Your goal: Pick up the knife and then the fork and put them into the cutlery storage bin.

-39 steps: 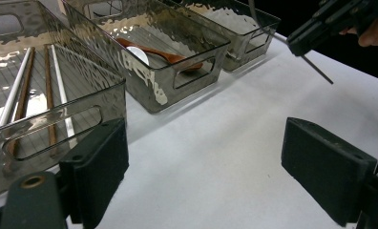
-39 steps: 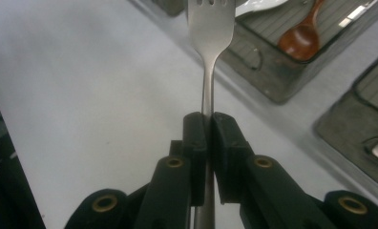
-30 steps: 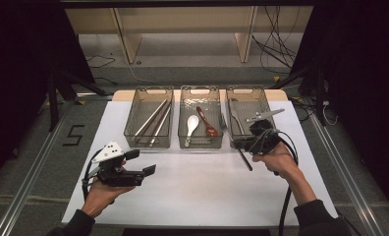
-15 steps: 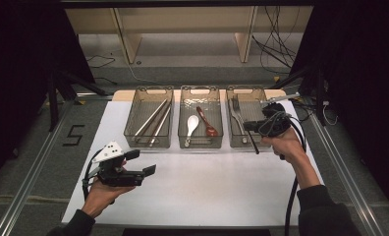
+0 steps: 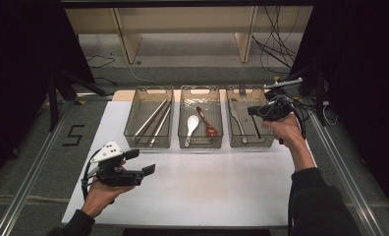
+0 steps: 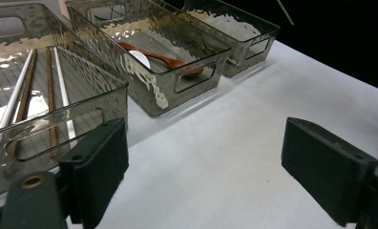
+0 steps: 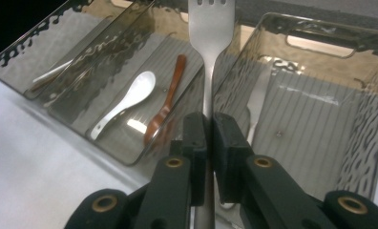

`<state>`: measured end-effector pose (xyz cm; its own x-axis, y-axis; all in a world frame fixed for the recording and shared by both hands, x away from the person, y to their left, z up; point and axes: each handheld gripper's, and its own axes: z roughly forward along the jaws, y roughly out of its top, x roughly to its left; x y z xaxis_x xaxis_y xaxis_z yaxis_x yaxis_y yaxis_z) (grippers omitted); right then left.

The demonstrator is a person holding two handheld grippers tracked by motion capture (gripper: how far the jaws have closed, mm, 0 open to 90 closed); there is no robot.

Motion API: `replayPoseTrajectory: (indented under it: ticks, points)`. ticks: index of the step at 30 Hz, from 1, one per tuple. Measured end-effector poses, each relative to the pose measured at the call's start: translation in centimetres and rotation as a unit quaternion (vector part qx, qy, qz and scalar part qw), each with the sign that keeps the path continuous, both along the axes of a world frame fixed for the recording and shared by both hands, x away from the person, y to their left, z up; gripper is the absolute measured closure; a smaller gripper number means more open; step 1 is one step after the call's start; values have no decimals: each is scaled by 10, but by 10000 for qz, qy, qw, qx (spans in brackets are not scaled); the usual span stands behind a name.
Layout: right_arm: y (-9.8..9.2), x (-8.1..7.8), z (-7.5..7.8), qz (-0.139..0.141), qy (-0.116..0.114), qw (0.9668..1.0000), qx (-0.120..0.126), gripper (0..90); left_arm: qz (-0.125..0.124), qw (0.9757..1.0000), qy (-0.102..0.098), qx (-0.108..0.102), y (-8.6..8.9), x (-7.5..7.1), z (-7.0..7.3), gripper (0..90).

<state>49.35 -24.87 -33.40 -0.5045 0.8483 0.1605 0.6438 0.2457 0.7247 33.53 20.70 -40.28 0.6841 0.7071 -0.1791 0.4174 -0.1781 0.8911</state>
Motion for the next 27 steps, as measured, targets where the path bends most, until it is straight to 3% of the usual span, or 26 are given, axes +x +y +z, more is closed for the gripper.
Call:
replayPoseTrajectory:
  ticks: [27]
  points:
    - [-1, 41, -2, -598, 53, 9982, -38, 851, -6, 10000, -44, -32, 0, -1, 1, 156]
